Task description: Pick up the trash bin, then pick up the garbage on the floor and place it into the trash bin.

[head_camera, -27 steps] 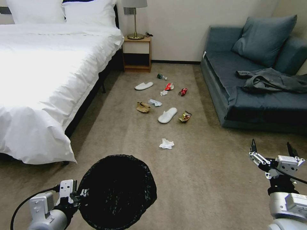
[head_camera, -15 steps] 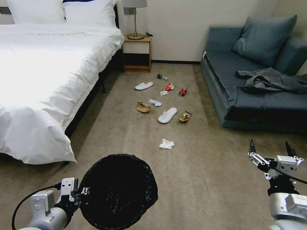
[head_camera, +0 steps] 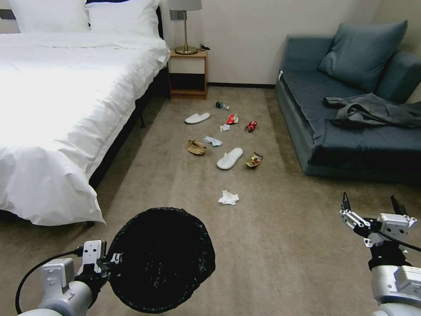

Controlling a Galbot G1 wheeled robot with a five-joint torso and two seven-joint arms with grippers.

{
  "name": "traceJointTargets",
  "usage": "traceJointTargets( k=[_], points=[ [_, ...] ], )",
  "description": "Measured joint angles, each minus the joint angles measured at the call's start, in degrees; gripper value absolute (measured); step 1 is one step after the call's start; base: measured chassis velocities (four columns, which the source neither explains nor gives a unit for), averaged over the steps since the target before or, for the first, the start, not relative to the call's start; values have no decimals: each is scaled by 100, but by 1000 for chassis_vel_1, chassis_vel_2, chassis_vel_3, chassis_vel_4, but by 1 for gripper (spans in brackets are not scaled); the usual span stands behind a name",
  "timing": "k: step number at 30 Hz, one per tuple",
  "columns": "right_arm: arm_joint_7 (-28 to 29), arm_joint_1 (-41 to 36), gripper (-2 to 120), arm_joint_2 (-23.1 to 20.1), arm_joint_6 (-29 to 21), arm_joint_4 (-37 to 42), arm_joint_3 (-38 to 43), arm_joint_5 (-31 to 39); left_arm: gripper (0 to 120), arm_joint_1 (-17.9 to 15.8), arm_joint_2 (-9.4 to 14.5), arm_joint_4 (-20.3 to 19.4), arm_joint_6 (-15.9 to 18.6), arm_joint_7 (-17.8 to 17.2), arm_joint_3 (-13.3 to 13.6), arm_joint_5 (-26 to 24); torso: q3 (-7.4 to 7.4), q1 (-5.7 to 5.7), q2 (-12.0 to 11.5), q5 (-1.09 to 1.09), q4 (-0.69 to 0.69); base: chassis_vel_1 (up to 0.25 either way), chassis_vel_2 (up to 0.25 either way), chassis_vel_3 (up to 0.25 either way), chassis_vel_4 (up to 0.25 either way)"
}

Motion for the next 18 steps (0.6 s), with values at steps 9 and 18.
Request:
traceJointTargets(
  k=[9,18],
  points=[
    [1,-10,100,68,114,-66,-8,-50,2,-24,-81,0,0,2,28,92,1,0,0,0,0,-91,92,95,-81],
    [1,4,100,79,119,-101,-27,-67,2,-55,-77,0,0,-4,26,144,1,1,0,0,0,-120,124,130,-134]
  ],
)
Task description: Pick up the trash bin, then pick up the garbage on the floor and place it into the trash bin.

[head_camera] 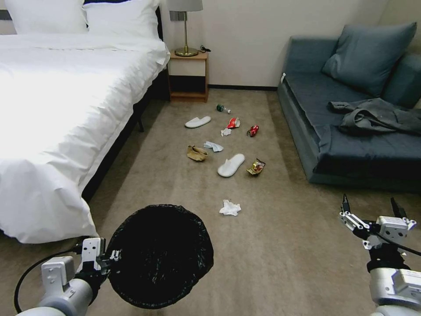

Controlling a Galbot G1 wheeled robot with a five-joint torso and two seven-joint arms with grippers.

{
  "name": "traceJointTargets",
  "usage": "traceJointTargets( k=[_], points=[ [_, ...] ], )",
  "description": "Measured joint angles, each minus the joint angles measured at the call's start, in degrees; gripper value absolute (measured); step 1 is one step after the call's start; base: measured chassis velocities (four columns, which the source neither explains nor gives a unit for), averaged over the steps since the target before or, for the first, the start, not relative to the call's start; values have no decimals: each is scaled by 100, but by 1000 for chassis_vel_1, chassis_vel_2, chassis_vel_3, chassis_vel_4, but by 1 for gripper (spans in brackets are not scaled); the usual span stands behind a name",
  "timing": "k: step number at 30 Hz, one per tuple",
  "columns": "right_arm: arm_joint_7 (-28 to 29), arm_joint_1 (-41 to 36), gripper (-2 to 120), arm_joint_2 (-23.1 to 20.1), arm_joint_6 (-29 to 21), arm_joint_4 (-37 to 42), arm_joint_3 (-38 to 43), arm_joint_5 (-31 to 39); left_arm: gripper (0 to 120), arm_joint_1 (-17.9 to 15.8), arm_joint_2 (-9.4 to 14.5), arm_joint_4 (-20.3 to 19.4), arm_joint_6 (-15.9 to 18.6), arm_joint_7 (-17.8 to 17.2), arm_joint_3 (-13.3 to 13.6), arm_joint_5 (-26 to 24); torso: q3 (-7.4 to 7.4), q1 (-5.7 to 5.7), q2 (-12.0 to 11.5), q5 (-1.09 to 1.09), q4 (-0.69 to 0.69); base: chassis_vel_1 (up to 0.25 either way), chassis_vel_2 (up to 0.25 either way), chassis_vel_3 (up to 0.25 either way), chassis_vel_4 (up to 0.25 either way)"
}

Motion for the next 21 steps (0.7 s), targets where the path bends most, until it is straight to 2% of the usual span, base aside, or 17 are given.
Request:
traceJointTargets(
  k=[21],
  points=[
    [-3,2,100,15,17,-36,-10,12,2,20,-15,0,0,134,14,120,-1,0,0,0,0,-99,111,108,-95]
  ],
)
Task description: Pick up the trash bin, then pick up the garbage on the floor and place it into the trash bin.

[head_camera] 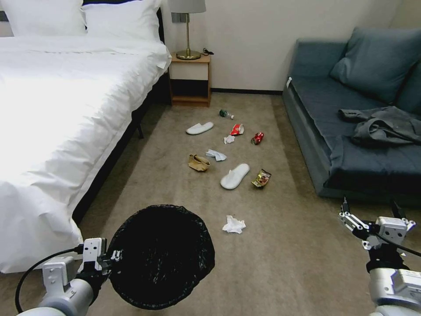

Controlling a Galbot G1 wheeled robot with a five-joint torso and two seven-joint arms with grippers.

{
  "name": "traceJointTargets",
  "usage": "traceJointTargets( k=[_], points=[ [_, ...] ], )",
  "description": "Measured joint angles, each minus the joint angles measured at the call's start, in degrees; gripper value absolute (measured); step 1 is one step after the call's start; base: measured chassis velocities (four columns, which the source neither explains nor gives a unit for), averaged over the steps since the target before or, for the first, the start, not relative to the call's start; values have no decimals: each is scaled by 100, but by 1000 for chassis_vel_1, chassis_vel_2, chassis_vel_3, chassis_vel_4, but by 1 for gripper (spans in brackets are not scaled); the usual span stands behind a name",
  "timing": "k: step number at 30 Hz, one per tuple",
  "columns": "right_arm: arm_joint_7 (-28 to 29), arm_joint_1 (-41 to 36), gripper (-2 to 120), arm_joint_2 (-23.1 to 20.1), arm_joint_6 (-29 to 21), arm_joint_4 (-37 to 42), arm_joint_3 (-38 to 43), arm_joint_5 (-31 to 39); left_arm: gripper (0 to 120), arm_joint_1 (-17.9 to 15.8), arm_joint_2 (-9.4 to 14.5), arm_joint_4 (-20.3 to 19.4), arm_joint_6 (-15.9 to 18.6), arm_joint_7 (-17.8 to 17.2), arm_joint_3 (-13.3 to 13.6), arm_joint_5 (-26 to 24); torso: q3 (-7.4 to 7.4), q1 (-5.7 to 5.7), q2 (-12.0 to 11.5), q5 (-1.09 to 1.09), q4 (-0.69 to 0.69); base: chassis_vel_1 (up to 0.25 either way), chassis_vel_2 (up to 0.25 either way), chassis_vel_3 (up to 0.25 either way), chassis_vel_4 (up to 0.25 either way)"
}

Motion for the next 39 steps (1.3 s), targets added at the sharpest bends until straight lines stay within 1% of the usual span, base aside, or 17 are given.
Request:
traceJointTargets(
  k=[11,18,39],
  points=[
    [-3,4,100,1,17,-4,-2,8,2,19,5,0,0,48,-1,72,0,0,0,0,0,-92,113,111,-98],
    [-6,-2,100,9,30,-10,-23,5,2,61,-30,0,0,97,3,119,0,0,0,0,-1,-118,102,103,-103],
    [-3,-42,100,20,103,1,-8,6,2,69,-122,0,0,255,13,304,0,0,0,-1,-1,-81,123,118,-82]
  ],
)
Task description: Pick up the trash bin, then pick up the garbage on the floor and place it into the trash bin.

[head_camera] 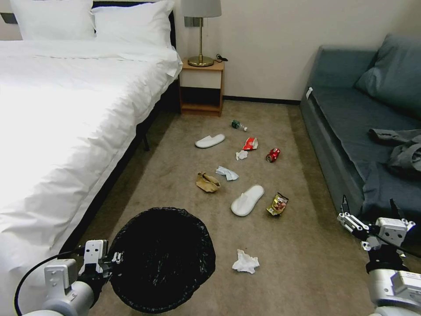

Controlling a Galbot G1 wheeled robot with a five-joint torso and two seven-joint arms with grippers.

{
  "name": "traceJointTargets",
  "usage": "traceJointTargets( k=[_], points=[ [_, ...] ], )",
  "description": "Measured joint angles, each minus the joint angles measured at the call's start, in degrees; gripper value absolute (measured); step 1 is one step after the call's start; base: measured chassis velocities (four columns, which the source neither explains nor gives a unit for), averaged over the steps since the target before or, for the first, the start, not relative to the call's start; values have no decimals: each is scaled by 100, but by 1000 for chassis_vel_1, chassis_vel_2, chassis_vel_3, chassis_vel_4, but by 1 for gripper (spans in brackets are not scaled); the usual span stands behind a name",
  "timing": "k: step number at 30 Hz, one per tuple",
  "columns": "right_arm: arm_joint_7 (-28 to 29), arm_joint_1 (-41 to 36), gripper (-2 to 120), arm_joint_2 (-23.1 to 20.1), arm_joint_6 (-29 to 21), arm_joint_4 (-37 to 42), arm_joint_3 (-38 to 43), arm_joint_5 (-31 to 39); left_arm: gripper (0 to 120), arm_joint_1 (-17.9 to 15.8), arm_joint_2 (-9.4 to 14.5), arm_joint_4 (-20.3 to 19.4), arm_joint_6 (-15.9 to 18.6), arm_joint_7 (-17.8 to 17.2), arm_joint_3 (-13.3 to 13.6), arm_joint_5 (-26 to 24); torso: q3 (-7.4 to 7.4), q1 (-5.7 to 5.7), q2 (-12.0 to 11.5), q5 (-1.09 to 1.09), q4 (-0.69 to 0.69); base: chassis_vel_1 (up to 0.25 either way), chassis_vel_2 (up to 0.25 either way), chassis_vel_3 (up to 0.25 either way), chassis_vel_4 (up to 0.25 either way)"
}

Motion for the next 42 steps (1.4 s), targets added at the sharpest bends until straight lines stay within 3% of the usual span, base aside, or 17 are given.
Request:
traceJointTargets(
  k=[15,25,28,29,31,32,35,42],
  points=[
    [-86,-52,100,-30,-73,30,7,10,2,-13,-11,0,0,13,-16,45,0,0,0,0,0,-67,112,117,-63],
    [-702,-277,100,-562,-186,-64,-22,349,2,-50,-17,0,0,6,-120,41,0,0,0,1,0,0,0,0,0],
    [-1354,-576,100,-1336,-217,-203,-15,715,2,-31,-21,0,0,-10,-175,36,0,0,0,2,-1,0,0,0,0],
    [-1354,-576,100,-1336,-217,-203,-15,715,2,-31,-21,0,0,-10,-175,36,0,0,0,2,-1,0,0,0,0],
    [-1861,-750,100,-2145,-117,-421,-132,672,2,30,-40,0,0,-21,-198,43,0,0,0,0,2,0,0,0,0],
    [-1861,-750,100,-2145,-117,-421,-132,672,2,30,-40,0,0,-21,-198,43,0,0,0,0,2,0,0,0,0],
    [-2134,-702,100,-2701,-3,-749,-421,634,2,94,-53,0,0,-33,-235,45,0,0,0,1,0,0,0,0,0],
    [-2832,-350,100,-3176,159,-1509,-925,767,2,160,-18,0,0,-34,-278,13,0,0,0,2,0,0,0,0,0]
  ],
)
